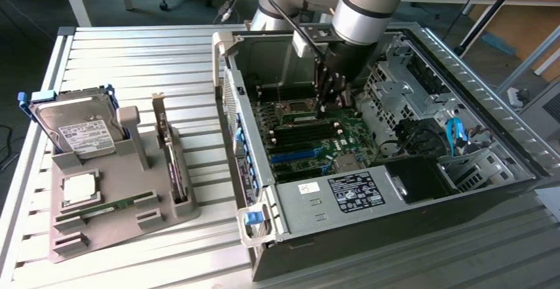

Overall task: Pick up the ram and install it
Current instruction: 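Insert the ram into the slot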

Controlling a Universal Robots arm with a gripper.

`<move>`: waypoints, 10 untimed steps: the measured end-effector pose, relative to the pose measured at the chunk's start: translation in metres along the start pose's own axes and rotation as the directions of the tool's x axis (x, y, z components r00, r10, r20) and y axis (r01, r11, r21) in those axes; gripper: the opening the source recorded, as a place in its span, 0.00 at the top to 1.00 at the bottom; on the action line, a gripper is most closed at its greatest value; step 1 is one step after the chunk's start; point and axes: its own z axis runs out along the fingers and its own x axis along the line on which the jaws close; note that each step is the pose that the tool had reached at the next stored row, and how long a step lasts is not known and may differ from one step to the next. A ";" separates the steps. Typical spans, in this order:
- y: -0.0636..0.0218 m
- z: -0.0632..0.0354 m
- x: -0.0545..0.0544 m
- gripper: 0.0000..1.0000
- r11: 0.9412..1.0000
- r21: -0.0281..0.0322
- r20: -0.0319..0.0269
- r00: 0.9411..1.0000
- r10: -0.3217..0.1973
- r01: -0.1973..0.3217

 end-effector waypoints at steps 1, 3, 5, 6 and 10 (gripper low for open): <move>-0.0001 0.0018 0.000 0.87 1.000 0.000 0.000 1.000 0.000 0.000; -0.0002 0.0055 0.000 0.87 1.000 0.000 0.000 1.000 0.000 0.000; -0.0003 0.0092 0.000 0.87 1.000 0.000 0.000 1.000 0.000 0.000; -0.0004 0.0111 0.000 0.87 1.000 0.000 0.000 1.000 0.000 0.000; -0.0006 0.0187 0.000 0.87 1.000 0.000 -0.001 1.000 0.000 0.000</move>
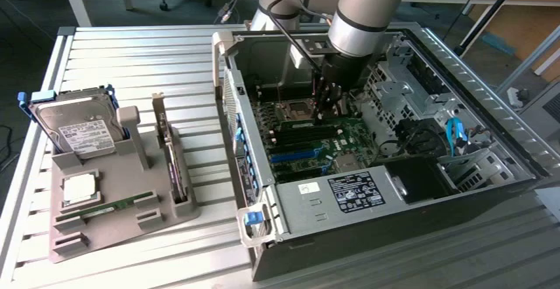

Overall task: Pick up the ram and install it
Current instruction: 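Insert the ram into the slot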

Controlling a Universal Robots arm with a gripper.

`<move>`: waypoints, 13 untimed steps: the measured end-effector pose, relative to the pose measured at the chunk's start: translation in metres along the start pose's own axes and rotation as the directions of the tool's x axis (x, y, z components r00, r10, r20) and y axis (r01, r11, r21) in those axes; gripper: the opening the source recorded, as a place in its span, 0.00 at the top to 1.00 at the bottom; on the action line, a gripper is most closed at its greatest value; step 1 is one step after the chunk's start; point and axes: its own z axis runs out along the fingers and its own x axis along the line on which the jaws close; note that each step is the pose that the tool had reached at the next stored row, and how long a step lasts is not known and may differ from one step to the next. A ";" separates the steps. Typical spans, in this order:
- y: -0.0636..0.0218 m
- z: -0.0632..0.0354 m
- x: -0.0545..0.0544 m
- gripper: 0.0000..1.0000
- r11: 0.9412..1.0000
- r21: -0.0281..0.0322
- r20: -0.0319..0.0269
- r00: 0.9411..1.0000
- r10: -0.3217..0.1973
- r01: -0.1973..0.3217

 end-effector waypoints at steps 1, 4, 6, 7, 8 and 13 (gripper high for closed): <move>0.0000 0.0017 0.000 0.87 1.000 0.000 0.000 1.000 0.000 0.000; -0.0001 0.0068 0.000 0.87 1.000 0.000 0.000 1.000 0.000 0.000; 0.0000 0.0096 0.000 0.87 1.000 0.000 0.000 1.000 0.000 0.000; 0.0002 0.0109 0.000 0.87 1.000 0.000 0.000 1.000 0.000 0.000; 0.0003 0.0118 0.000 0.87 1.000 0.000 0.000 1.000 0.000 0.000; 0.0022 0.0148 0.001 0.87 1.000 0.000 0.000 1.000 0.000 0.000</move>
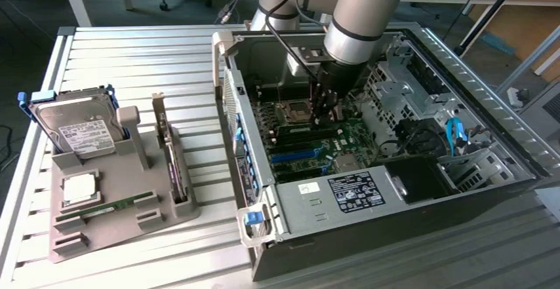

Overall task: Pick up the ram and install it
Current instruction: 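Insert the ram into the slot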

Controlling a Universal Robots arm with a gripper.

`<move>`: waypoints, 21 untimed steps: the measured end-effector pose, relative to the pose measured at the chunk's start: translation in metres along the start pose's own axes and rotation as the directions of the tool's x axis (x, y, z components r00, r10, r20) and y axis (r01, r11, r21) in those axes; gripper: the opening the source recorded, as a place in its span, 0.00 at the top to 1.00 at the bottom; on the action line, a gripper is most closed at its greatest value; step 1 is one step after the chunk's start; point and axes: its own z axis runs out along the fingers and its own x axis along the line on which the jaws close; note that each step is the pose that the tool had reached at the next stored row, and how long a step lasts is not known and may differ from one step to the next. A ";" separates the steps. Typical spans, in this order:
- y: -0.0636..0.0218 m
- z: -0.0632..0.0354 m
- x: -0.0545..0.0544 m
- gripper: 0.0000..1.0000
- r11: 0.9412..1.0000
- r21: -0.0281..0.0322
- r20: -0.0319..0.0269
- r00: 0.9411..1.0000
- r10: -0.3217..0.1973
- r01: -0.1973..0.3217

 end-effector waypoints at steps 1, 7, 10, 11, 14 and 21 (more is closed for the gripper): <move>0.0000 0.0010 0.000 0.87 1.000 0.000 0.000 1.000 0.000 0.000; -0.0001 0.0036 0.001 0.87 1.000 0.000 -0.001 1.000 0.000 0.000; -0.0002 0.0041 0.001 0.87 1.000 0.000 -0.008 1.000 0.000 0.000; -0.0001 0.0043 0.001 0.87 1.000 0.000 -0.008 1.000 0.000 0.000; -0.0002 0.0047 0.000 0.87 1.000 0.000 -0.013 1.000 0.000 0.000; -0.0002 0.0057 0.001 0.87 1.000 0.000 -0.013 1.000 0.000 0.000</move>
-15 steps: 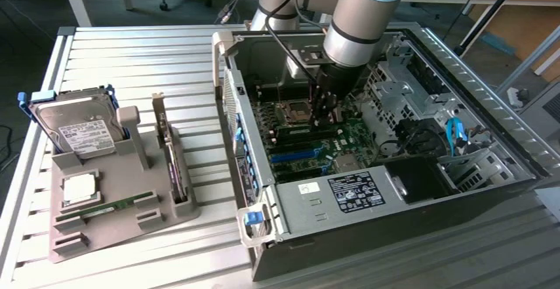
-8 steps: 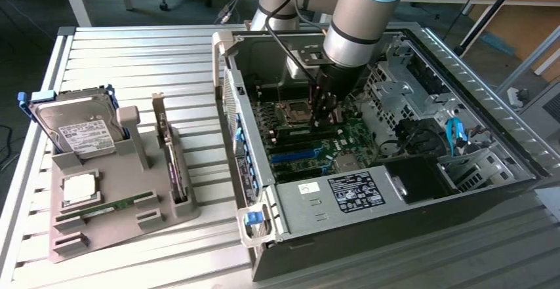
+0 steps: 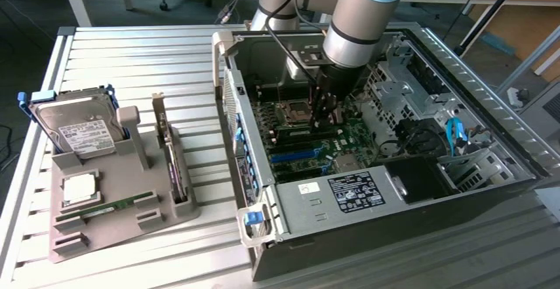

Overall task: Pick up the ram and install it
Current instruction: 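Insert the ram into the slot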

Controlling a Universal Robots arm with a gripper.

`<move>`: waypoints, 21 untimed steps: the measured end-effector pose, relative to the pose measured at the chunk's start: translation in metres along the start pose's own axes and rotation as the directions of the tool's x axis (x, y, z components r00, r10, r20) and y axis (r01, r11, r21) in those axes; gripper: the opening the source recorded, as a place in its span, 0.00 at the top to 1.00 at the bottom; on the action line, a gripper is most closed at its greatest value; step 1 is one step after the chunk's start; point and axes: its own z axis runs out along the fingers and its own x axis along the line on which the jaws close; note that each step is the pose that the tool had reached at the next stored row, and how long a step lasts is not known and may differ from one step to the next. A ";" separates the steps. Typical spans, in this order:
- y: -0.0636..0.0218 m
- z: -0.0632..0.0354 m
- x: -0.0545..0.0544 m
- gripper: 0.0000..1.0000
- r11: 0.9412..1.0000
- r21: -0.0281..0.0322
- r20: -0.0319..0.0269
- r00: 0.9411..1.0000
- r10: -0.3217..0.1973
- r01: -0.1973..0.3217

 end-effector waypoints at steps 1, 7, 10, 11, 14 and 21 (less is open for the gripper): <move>0.0000 0.0004 0.000 0.87 1.000 0.000 0.000 1.000 0.000 0.000; -0.0013 0.0015 0.000 0.87 1.000 0.000 0.002 1.000 0.000 0.000; -0.0017 0.0015 0.000 0.87 1.000 0.000 0.003 1.000 0.000 0.000; -0.0017 0.0014 0.000 0.87 1.000 0.000 0.003 1.000 0.000 0.000; -0.0018 0.0014 0.000 0.87 1.000 0.000 0.002 1.000 -0.020 0.020; -0.0018 0.0041 0.000 0.87 1.000 0.000 0.002 1.000 -0.020 0.020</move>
